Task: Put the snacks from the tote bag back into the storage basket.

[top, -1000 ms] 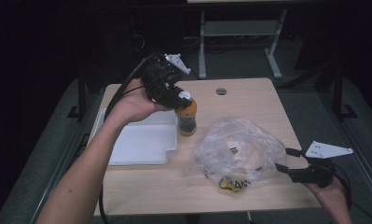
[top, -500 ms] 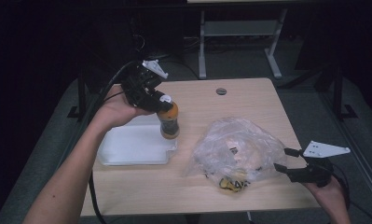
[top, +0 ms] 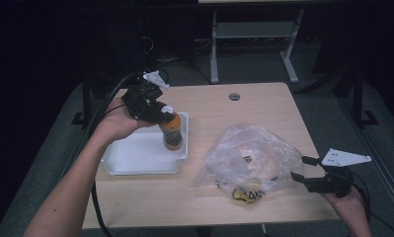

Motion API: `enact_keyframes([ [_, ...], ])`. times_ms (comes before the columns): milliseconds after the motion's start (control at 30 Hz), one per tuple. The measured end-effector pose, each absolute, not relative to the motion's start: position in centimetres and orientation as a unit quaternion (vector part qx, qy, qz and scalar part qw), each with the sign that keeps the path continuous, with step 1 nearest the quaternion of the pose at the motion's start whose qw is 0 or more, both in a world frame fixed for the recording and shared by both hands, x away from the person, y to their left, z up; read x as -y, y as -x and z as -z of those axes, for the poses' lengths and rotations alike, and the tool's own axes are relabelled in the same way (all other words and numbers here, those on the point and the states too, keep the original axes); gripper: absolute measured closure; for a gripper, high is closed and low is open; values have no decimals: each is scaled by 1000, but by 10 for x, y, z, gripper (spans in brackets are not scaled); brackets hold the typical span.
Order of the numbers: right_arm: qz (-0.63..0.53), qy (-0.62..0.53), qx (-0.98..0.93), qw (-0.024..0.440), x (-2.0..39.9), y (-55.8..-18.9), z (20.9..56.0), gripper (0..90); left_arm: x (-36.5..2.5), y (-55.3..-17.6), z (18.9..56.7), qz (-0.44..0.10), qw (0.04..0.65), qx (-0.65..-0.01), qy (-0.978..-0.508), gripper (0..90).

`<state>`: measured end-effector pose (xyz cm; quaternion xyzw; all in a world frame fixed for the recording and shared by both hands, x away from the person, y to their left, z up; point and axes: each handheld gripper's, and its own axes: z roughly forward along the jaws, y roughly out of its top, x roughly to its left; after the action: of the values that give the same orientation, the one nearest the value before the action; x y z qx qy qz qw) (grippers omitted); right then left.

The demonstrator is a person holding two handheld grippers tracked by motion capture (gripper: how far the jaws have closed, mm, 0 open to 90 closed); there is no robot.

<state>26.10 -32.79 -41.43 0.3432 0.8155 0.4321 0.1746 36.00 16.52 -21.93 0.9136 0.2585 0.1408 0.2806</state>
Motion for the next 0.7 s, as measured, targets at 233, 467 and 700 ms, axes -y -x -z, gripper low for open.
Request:
enact_keyframes([
  [233, -427, -343, -819, 174, 326, -264, 416, 269, -173, -362, 234, -140, 276, -269, -912, 592],
  [467, -432, -343, -816, 174, 328, -262, 415, 273, -176, -367, 254, -131, 266, -280, -913, 592],
  [700, -431, -341, -817, 175, 327, -263, 415, 273, -174, -370, 274, -138, 257, -275, -916, 592],
])
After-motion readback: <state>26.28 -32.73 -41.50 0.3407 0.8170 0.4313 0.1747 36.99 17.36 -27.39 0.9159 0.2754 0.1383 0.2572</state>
